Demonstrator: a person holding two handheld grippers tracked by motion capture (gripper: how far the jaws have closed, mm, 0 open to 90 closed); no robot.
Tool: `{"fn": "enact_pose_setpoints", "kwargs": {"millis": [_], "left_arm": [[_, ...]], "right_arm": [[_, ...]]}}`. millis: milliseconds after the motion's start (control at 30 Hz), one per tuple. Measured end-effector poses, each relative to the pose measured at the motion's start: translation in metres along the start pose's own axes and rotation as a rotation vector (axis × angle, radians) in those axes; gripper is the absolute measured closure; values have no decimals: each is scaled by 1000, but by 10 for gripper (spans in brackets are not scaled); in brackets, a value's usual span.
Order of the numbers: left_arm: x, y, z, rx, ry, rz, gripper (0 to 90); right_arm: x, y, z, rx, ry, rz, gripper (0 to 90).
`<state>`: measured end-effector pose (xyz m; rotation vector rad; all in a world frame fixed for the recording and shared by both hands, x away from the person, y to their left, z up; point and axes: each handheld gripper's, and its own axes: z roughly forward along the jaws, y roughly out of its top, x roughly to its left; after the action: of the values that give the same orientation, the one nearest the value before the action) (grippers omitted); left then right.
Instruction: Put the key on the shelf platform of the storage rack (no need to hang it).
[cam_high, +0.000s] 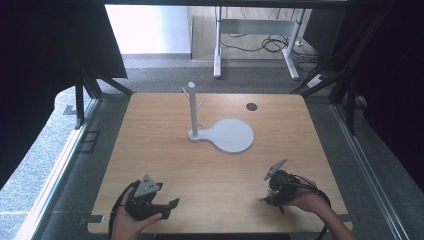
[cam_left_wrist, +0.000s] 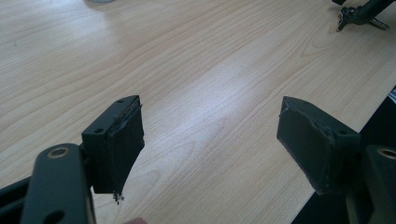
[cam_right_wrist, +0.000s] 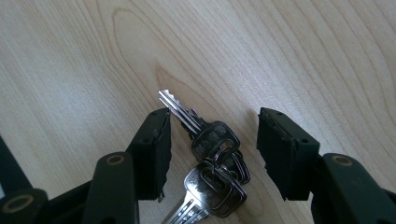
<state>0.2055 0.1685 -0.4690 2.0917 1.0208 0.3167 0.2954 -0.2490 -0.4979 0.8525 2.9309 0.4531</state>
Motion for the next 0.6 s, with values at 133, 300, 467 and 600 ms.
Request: {"fn": "enact_pose_setpoints", "kwargs": {"millis": [133, 300, 467, 600], "left_arm": [[0, 0, 0, 0, 1, -1, 233], [0, 0, 0, 2, 0, 0, 233], [0, 0, 0, 3, 0, 2, 233], [0, 0, 0, 2, 1, 1, 233]], "right_arm": [[0, -1, 1, 8, 4, -4, 459], [0, -2, 4, 18, 0, -10, 466], [2, -1, 4, 25, -17, -26, 501], [1, -1, 3, 31, -20, -15, 574]]}}
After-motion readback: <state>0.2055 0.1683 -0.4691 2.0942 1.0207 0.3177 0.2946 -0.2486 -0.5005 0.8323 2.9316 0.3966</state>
